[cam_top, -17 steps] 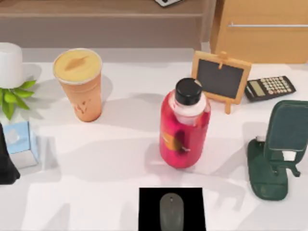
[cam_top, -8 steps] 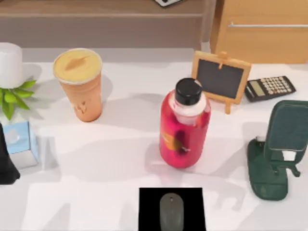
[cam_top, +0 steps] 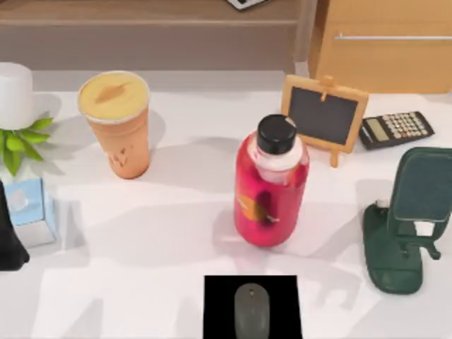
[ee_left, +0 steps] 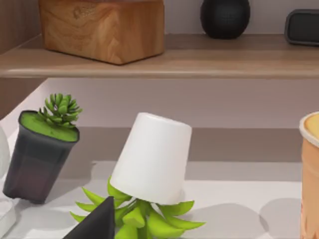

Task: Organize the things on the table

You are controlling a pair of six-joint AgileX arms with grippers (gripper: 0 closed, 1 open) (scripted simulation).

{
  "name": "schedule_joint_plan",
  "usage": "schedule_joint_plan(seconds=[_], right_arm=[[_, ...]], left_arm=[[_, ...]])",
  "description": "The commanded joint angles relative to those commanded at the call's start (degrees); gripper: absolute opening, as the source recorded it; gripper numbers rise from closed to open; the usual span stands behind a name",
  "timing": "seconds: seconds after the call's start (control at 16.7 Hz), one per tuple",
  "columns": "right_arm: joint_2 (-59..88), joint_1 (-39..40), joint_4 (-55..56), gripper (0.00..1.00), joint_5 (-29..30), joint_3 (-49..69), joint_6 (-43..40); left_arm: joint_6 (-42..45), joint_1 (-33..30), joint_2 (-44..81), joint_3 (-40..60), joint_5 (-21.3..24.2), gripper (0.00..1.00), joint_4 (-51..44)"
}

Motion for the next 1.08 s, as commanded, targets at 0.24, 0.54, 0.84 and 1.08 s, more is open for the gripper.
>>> schedule_joint_plan(seconds=[0.24,0.54,0.84,1.08], right_arm=[[0.0,0.0,0.0,0.0,0.0,0.0,0.0],[-1.74,0.13,-1.52,0.0,-0.52,0.27,0.56],[-3.72,0.13,-5.92,0.0,-0.53,2.79,0.48],[-4.3,0.1,-7.29,0.0,-0.55,3.49,0.5]], left_arm=[[0.0,0.0,0.0,0.0,0.0,1.0,0.0],[0.0,0.0,0.0,0.0,0.0,1.0,0.0],[0.0,0.0,0.0,0.0,0.0,1.0,0.0],[0.0,0.0,0.0,0.0,0.0,1.0,0.0]])
